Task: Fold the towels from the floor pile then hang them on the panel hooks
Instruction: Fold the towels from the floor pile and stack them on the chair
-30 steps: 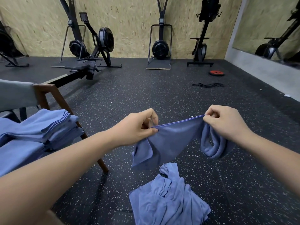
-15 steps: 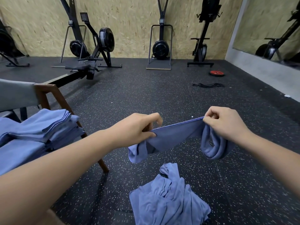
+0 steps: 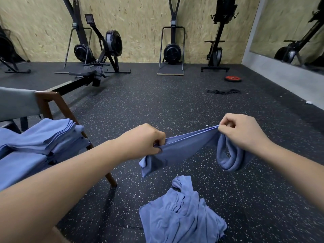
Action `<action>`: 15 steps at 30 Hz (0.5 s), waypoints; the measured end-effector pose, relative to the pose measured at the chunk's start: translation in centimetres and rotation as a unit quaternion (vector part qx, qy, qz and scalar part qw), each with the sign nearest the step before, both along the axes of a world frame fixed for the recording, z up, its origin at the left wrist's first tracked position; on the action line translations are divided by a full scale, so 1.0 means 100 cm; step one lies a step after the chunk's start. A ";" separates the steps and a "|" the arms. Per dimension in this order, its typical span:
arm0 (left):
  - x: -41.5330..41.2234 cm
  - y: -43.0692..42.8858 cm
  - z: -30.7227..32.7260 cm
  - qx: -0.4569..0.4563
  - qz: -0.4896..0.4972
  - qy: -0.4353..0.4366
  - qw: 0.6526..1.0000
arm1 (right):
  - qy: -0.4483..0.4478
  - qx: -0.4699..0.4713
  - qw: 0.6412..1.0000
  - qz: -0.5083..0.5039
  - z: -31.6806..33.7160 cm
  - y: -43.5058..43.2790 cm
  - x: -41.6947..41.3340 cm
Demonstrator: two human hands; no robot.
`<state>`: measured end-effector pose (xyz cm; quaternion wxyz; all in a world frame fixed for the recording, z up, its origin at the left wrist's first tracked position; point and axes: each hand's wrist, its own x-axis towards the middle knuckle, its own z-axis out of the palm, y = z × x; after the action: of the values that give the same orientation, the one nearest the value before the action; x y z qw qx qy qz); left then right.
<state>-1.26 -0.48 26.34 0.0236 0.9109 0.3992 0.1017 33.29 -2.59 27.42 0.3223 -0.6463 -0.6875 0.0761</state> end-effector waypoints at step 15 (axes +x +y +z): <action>-0.047 0.022 -0.003 -0.079 0.131 -0.136 0.979 | 0.009 -0.025 0.999 -0.033 -0.004 0.010 0.016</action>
<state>-6.00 1.72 26.07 0.1358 0.8236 0.5148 0.1955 34.89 -1.59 27.01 0.3147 -0.6754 -0.6611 0.0880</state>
